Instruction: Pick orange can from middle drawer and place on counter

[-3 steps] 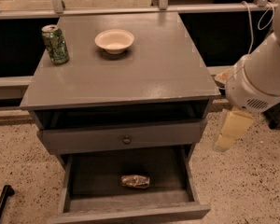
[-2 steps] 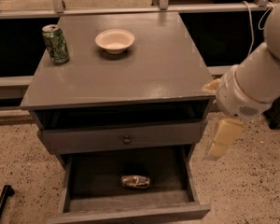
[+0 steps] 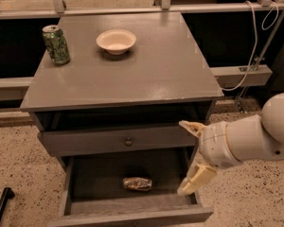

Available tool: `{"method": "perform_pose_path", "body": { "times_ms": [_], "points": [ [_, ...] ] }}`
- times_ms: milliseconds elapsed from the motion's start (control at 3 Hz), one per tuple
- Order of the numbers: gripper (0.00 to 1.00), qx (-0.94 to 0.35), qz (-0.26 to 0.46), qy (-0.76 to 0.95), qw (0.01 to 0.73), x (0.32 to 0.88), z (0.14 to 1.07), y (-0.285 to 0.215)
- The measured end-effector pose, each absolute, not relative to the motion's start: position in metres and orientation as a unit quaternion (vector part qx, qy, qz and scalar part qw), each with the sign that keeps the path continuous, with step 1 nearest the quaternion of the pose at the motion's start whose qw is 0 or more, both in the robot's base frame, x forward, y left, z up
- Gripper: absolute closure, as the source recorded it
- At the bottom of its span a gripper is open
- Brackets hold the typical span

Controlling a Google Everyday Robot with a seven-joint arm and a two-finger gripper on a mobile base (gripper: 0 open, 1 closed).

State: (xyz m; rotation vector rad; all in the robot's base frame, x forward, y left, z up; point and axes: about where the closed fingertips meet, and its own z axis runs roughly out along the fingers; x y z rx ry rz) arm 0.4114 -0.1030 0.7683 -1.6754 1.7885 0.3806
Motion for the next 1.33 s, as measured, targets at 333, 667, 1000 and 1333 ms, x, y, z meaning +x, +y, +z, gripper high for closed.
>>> {"method": "perform_pose_path", "body": {
  "times_ms": [333, 667, 1000, 1333],
  "points": [
    [0.00, -0.642, 0.138, 0.677, 0.334, 0.414, 0.778, -0.101],
    [0.00, -0.638, 0.165, 0.671, 0.340, 0.412, 0.739, -0.089],
    [0.00, -0.631, 0.184, 0.646, 0.389, 0.415, 0.678, -0.068],
    [0.00, -0.624, 0.175, 0.633, 0.424, 0.424, 0.627, -0.052]
  ]
}}
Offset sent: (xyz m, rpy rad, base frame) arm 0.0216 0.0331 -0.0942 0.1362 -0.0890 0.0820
